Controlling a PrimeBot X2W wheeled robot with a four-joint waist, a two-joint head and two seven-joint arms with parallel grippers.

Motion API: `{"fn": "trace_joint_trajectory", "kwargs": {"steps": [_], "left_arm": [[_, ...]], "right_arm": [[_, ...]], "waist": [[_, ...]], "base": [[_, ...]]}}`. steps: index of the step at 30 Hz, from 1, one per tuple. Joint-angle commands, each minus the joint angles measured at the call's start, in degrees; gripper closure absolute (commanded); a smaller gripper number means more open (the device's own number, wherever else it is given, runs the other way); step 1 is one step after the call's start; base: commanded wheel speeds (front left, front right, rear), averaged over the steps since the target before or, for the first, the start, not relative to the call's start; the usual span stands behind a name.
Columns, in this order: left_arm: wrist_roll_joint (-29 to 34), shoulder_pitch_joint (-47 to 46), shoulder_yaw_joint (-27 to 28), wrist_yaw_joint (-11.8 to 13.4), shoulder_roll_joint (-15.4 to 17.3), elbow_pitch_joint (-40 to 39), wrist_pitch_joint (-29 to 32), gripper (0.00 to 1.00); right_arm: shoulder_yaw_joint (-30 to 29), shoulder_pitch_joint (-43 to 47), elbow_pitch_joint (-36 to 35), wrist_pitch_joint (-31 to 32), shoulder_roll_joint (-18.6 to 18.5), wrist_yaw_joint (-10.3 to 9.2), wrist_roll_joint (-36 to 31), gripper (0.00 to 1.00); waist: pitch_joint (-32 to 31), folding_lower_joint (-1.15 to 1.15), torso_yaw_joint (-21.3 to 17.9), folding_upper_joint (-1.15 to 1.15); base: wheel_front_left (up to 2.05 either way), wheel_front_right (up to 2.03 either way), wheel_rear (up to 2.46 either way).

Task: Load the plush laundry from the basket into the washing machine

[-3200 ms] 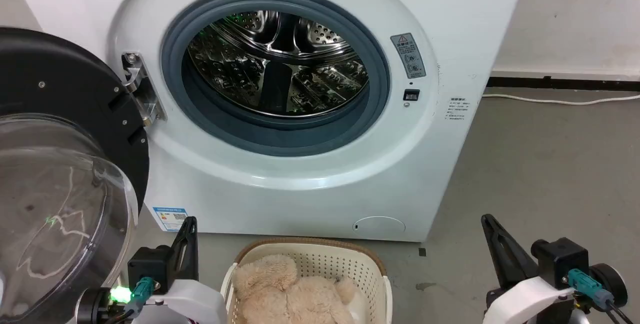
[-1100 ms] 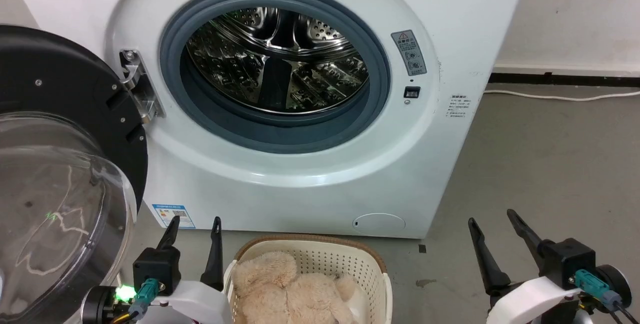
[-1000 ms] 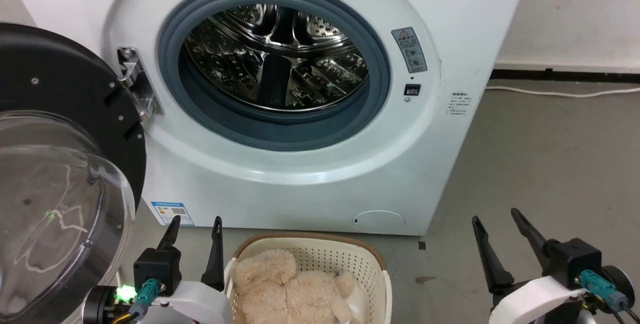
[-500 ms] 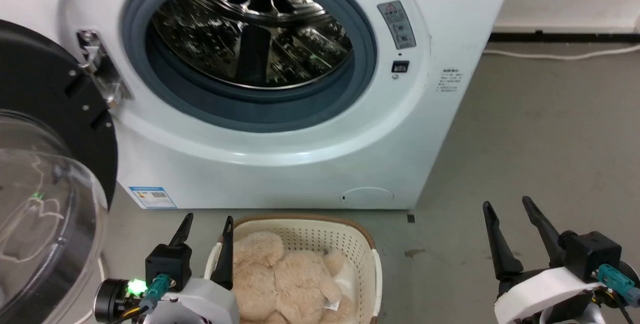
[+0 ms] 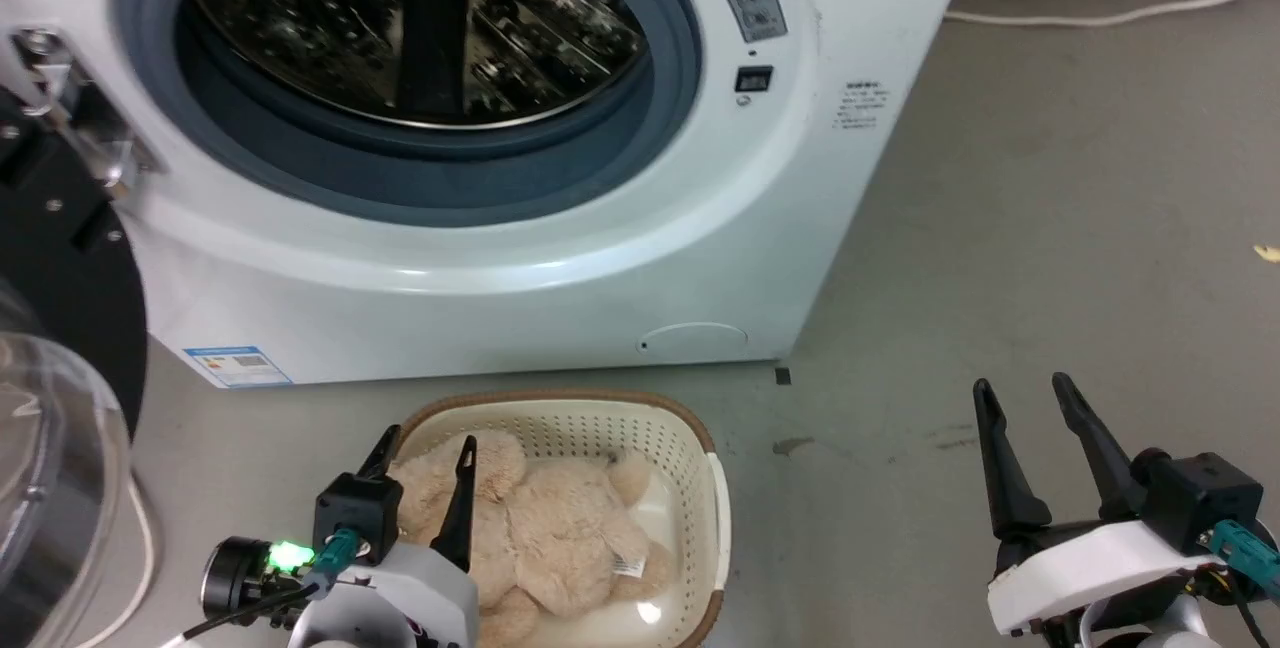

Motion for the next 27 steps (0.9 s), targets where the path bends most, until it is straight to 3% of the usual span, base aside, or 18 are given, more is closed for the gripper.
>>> {"fn": "trace_joint_trajectory", "kwargs": {"steps": [1,14,20,27], "left_arm": [[-0.32,-1.46,-0.6,-0.36,0.58,1.73,-0.61,0.0],[-5.56,-6.52,-5.68,-1.17,3.43,13.82,-1.72,0.0],[-10.85,-9.11,-11.37,-1.67,3.93,18.16,-0.89,0.0],[-15.89,-12.15,-18.56,-2.1,8.33,20.68,0.7,0.0]], "right_arm": [[0.01,-1.18,0.09,-0.72,-0.06,0.02,0.88,0.0],[1.77,-2.68,0.1,-2.28,-0.07,0.02,2.29,0.0],[2.64,-3.62,0.2,-3.24,-0.08,0.02,3.59,0.0],[3.19,-4.57,-0.08,-4.08,-0.09,0.03,5.16,0.0]], "waist": [[1.06,-0.01,-0.73,0.0],[6.41,-0.01,-3.38,0.0],[9.81,-0.01,-5.15,0.0],[13.34,-0.01,-6.66,0.0]], "base": [[0.0,0.0,0.0],[0.0,0.0,0.0],[0.0,0.0,0.0],[0.0,0.0,0.0]]}}
